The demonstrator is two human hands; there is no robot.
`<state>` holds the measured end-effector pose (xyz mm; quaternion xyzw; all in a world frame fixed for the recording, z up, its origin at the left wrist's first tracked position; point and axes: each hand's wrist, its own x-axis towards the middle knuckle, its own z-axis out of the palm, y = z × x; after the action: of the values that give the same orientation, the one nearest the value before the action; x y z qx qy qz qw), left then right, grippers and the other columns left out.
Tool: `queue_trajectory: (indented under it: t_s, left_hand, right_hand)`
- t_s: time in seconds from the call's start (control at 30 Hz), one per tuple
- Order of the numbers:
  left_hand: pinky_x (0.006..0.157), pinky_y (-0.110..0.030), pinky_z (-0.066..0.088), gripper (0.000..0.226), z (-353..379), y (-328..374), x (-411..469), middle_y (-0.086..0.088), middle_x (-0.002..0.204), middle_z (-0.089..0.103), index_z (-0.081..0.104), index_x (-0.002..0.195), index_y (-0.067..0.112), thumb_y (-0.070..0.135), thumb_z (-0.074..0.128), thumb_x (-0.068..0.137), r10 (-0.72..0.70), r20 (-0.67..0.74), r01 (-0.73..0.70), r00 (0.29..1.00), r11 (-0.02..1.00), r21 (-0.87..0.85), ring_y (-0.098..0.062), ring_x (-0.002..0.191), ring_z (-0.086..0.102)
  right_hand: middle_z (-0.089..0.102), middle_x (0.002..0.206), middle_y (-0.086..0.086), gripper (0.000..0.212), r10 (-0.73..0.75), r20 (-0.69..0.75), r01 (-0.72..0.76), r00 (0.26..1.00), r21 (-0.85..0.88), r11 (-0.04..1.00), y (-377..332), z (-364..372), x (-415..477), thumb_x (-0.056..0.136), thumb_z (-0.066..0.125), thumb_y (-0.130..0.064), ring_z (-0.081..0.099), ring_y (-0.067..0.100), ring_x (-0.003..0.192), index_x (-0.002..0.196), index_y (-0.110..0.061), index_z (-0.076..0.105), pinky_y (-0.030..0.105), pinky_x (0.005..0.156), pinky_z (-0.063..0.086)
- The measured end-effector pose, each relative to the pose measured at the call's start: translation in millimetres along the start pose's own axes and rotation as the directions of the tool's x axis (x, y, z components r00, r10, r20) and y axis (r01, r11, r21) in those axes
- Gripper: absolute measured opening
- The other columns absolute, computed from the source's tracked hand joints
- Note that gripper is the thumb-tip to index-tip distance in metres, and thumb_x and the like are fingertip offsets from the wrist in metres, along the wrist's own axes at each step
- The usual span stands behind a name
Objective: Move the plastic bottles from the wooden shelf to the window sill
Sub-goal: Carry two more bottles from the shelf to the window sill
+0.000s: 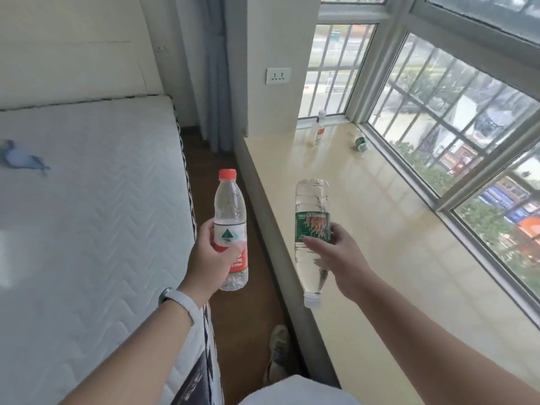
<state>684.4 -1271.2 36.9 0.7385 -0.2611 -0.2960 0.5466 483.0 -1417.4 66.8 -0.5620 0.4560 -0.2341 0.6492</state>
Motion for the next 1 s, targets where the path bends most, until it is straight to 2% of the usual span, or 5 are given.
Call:
queue_trajectory:
  t_s: [0.13,0.27,0.43,0.7,1.0]
  left_hand:
    - [0.079,-0.025,0.054,0.055,14,17,46,0.011,0.116,0.060,0.046,0.132,0.033,0.029,0.074,0.086,-0.004,-0.016,0.004,1.000,1.000,0.024,-0.016,0.103,0.062]
    - [0.087,-0.034,0.055,0.056,29,39,89,0.011,0.117,0.060,0.046,0.133,0.033,0.027,0.075,0.086,0.016,-0.021,-0.016,1.000,0.999,0.042,-0.016,0.104,0.062]
    - [0.079,-0.023,0.053,0.057,42,64,141,0.015,0.116,0.059,0.045,0.133,0.034,0.028,0.075,0.086,0.064,-0.051,-0.060,0.997,0.995,0.075,-0.012,0.103,0.062]
    - [0.080,-0.025,0.054,0.054,33,76,224,0.017,0.115,0.058,0.043,0.132,0.035,0.029,0.074,0.087,0.030,-0.070,-0.024,0.997,0.995,0.094,-0.013,0.103,0.061]
    - [0.070,-0.017,0.048,0.057,24,73,385,0.021,0.113,0.056,0.041,0.135,0.035,0.034,0.072,0.088,-0.005,0.093,0.000,0.996,0.999,0.054,-0.006,0.101,0.060]
  right_hand:
    - [0.073,0.104,0.006,0.049,-0.006,0.000,0.006,1.000,-0.006,1.000,-23,-5,55,0.062,0.082,-0.034,0.073,0.025,0.091,0.107,-0.023,0.065,0.045,0.080,0.059]
    - [0.072,0.104,0.006,0.034,-0.015,0.007,0.015,1.000,0.027,1.000,-37,-17,102,0.078,0.080,-0.021,0.072,0.024,0.091,0.108,-0.021,0.064,0.037,0.071,0.055]
    - [0.071,0.105,0.007,0.029,-0.023,0.015,0.022,1.000,0.058,0.998,-57,-21,166,0.081,0.077,-0.019,0.071,0.025,0.092,0.107,-0.022,0.064,0.039,0.074,0.057]
    - [0.072,0.104,0.006,0.026,0.029,0.045,-0.030,0.999,0.032,0.999,-74,4,240,0.083,0.077,-0.020,0.072,0.024,0.092,0.106,-0.023,0.063,0.047,0.085,0.058]
    - [0.072,0.104,0.003,0.056,0.069,-0.113,-0.070,0.991,-0.007,0.997,-109,51,358,0.063,0.077,-0.040,0.071,0.023,0.092,0.114,-0.022,0.062,0.034,0.064,0.052]
